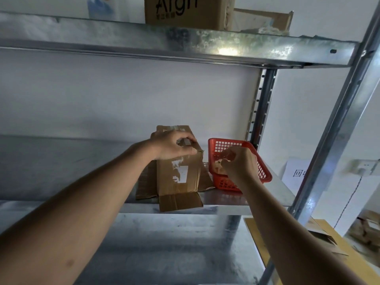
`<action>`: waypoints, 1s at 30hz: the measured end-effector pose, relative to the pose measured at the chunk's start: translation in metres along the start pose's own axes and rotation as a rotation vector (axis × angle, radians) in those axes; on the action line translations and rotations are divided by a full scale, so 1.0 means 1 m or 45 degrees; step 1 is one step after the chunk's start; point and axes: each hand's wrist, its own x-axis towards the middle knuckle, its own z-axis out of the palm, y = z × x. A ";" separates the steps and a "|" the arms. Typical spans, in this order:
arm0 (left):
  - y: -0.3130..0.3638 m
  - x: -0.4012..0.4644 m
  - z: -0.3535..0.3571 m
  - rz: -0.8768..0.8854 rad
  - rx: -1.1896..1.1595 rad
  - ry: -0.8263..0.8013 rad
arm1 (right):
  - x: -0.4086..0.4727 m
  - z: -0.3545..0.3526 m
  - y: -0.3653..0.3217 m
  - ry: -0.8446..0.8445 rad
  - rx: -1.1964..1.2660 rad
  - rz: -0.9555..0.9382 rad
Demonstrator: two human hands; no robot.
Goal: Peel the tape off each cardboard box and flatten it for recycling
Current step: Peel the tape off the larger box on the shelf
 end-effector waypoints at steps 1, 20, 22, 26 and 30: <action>0.000 0.000 -0.001 -0.021 -0.038 -0.020 | 0.000 0.000 -0.003 0.014 0.033 -0.012; -0.019 -0.028 -0.038 -0.311 0.501 -0.099 | -0.030 0.044 -0.065 -0.183 0.423 -0.462; -0.031 -0.032 -0.042 -0.340 0.544 -0.099 | -0.032 0.048 -0.068 -0.238 0.423 -0.481; -0.047 -0.037 -0.048 -0.334 0.550 -0.052 | -0.036 0.054 -0.078 -0.136 0.409 -0.592; -0.050 -0.038 -0.042 -0.265 0.557 -0.004 | -0.041 0.062 -0.083 -0.045 0.422 -0.498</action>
